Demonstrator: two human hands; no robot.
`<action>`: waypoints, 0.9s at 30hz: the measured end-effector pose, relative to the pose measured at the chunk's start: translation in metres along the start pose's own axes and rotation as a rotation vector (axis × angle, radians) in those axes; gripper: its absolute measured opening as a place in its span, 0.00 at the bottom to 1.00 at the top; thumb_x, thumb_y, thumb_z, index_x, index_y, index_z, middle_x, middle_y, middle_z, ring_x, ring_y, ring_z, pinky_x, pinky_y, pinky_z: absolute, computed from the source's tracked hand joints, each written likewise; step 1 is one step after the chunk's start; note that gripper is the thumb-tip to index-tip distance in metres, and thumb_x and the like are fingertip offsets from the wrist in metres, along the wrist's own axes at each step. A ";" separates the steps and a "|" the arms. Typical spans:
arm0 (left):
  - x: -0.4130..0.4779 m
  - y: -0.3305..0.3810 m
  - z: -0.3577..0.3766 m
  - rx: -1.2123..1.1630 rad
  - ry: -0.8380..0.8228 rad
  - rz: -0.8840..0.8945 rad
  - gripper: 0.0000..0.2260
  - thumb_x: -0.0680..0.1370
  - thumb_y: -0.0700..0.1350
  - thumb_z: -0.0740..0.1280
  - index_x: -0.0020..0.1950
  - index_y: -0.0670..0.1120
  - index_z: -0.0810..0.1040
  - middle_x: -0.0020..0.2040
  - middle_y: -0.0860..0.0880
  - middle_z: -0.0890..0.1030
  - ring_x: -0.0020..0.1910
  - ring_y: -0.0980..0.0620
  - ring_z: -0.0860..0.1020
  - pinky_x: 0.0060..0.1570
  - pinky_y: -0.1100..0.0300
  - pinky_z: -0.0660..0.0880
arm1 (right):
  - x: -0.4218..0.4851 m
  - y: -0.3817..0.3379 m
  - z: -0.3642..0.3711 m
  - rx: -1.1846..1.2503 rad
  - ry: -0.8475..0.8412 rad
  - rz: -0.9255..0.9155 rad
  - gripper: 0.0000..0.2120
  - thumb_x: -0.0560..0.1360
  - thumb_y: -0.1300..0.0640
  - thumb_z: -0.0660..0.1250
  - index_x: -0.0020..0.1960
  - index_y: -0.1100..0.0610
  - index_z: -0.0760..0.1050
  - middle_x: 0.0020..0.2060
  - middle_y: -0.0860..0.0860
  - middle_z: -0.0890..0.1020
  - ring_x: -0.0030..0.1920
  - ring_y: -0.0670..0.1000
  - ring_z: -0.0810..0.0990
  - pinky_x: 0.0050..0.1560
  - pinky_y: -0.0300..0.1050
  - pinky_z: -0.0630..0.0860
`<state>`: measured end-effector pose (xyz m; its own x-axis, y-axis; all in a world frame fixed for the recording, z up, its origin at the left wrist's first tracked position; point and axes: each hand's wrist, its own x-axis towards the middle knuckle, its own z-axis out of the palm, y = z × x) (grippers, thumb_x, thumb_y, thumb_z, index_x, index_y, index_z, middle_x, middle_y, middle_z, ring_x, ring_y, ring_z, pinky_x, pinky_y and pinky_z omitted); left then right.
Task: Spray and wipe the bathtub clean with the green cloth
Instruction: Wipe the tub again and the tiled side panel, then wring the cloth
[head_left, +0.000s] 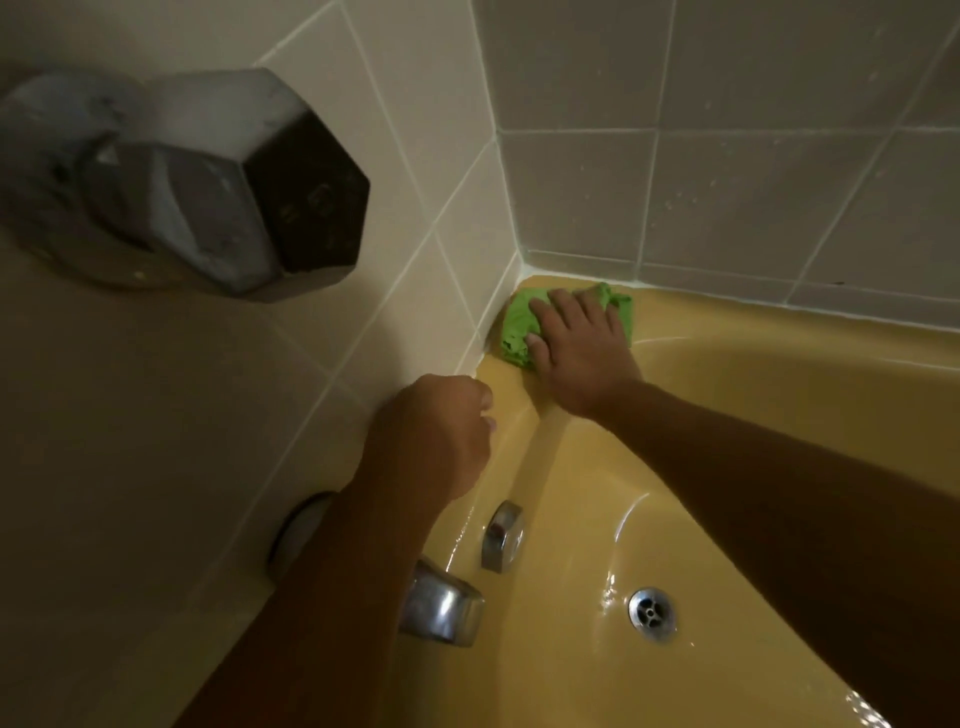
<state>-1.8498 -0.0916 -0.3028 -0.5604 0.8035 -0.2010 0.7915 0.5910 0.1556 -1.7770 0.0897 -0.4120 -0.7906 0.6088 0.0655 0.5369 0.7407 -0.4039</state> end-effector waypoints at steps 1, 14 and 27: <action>-0.013 0.002 -0.007 -0.009 0.056 0.006 0.13 0.82 0.51 0.68 0.64 0.51 0.83 0.59 0.49 0.85 0.56 0.47 0.83 0.59 0.52 0.79 | -0.008 -0.006 0.002 0.020 -0.028 -0.046 0.31 0.83 0.40 0.44 0.82 0.52 0.59 0.81 0.55 0.61 0.81 0.60 0.55 0.80 0.64 0.49; -0.091 -0.014 -0.015 0.177 0.329 0.069 0.17 0.80 0.58 0.58 0.45 0.51 0.83 0.39 0.53 0.83 0.33 0.52 0.79 0.35 0.55 0.78 | -0.034 -0.022 0.014 0.058 0.098 0.047 0.28 0.85 0.43 0.48 0.80 0.54 0.63 0.78 0.57 0.66 0.79 0.61 0.60 0.79 0.65 0.53; -0.097 -0.022 0.001 0.143 0.805 0.110 0.20 0.84 0.47 0.65 0.32 0.46 0.73 0.28 0.51 0.70 0.27 0.54 0.62 0.31 0.60 0.59 | -0.046 0.009 0.028 0.007 0.041 -0.316 0.29 0.85 0.40 0.47 0.80 0.53 0.63 0.77 0.56 0.69 0.79 0.61 0.61 0.80 0.64 0.53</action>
<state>-1.8125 -0.1825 -0.2880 -0.4381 0.6937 0.5717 0.8448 0.5350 -0.0018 -1.7437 0.0605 -0.4440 -0.9053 0.3600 0.2253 0.2644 0.8930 -0.3643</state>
